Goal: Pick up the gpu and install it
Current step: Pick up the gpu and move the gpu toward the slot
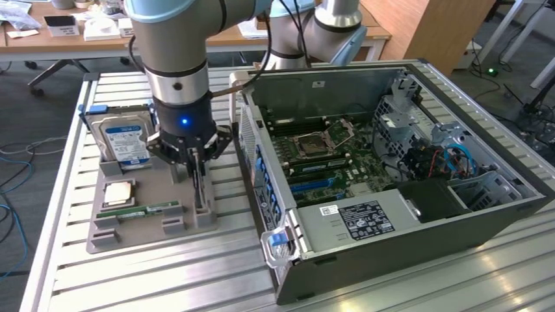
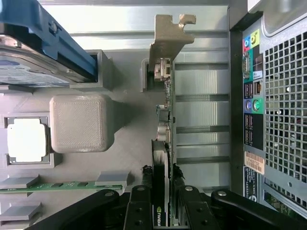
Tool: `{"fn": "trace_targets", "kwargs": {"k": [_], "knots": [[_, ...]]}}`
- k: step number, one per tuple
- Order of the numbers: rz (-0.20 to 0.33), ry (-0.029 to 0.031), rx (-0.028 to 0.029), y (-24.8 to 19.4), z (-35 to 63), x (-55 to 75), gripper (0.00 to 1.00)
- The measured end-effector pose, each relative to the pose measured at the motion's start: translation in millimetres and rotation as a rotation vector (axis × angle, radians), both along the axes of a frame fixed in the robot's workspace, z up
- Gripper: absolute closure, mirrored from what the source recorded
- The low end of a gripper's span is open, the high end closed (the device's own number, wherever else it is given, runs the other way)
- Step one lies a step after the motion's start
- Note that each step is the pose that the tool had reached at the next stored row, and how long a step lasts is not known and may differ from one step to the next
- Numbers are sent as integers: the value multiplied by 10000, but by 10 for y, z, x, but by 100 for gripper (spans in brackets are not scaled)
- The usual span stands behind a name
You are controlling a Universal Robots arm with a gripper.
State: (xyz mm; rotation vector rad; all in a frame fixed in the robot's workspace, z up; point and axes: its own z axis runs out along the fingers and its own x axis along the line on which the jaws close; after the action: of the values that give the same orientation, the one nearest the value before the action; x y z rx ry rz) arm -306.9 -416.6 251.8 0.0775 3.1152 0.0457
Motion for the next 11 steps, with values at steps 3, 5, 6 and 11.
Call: {"fn": "trace_targets", "kwargs": {"k": [3,5,6,11], "knots": [[0,0,0,0,81,0,73],[0,0,0,0,139,0,73],[0,0,0,0,170,0,73],[0,0,0,0,328,0,73]]}}
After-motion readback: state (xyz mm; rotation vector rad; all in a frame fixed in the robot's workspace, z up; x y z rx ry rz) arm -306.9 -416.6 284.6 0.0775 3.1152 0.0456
